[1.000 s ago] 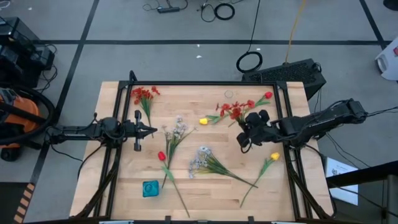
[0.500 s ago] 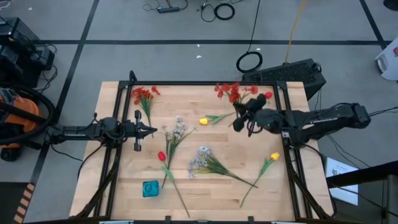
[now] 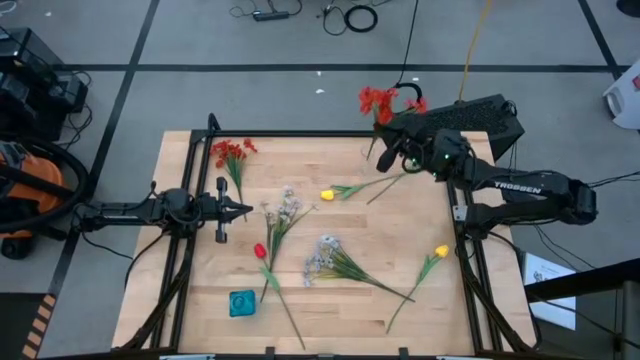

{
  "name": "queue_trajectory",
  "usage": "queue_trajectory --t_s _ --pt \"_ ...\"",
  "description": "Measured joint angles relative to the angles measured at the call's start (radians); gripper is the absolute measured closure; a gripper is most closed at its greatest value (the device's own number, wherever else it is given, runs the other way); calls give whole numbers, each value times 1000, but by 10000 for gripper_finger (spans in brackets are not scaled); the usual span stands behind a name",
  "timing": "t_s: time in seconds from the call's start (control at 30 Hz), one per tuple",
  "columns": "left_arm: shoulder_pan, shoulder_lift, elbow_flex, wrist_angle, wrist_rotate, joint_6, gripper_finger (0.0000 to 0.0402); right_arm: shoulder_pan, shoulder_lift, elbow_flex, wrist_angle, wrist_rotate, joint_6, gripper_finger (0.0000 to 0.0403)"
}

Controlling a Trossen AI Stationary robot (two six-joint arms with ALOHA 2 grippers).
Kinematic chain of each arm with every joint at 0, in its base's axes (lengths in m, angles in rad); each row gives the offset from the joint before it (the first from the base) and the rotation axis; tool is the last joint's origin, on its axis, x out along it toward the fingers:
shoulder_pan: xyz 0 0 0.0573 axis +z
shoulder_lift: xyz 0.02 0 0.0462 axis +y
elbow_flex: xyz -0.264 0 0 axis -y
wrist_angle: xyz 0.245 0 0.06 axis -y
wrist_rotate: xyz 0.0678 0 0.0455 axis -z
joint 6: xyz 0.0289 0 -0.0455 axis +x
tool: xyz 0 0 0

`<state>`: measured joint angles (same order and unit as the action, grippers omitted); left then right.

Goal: Sort flowers into vase by color
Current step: Put the bottom red flowers into the transparent flower vase

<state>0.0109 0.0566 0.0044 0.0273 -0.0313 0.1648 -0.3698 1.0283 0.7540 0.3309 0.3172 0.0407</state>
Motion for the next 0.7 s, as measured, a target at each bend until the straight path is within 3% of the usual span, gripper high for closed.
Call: queue_trajectory --t_s 0.27,0.7 --pt "0 0 0 0 0 0 388 -94 66 0 43 -64 -28 401" --pt "0 0 0 0 0 0 388 -133 225 -7 77 -61 -13 401"
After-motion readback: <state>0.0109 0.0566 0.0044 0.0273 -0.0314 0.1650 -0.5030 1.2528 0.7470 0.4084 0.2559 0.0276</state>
